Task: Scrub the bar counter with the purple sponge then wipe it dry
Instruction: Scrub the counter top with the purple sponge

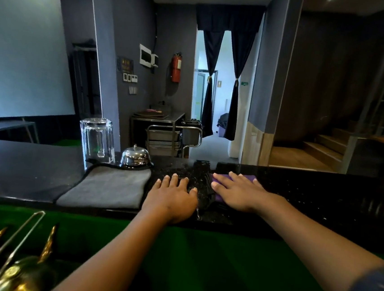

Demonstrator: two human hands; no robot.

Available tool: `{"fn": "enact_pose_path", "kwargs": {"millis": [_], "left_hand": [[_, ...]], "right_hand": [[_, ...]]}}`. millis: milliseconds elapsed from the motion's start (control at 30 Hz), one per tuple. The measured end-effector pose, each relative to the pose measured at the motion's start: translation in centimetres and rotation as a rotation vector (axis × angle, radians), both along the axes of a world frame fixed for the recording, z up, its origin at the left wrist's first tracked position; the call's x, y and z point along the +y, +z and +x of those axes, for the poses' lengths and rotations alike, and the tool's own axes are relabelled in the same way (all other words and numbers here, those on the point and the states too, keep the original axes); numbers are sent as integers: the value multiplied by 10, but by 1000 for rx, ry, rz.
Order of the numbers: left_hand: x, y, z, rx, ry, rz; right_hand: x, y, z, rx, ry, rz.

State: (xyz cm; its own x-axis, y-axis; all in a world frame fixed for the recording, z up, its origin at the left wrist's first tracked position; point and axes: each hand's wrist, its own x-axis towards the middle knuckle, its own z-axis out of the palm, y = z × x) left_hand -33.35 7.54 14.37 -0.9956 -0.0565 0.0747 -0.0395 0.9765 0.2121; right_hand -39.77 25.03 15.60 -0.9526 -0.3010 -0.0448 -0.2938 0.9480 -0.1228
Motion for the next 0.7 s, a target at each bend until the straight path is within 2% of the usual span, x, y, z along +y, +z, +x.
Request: {"fn": "enact_pose_path", "kwargs": {"millis": [133,233,400,467,567,700], "left_hand": [[-1,2,1,-1,-3,25],[-1,5,6,-5,-9,53],[-10,24,16,199,-107,204],[-30,33,18,264,-123,174],[-73,34,13,196,-78,64],[-102,16,6,135,-19,137]], "right_hand": [[-32,3,-14,12,-127,-15],[-35,5,-5,-3,-136,-21],[-20,-3,23,-1,-2,26],[-13,-8,30,14,58,34],[-15,-9,27,30,66,39],[-46,-3,7,10,29,14]]}}
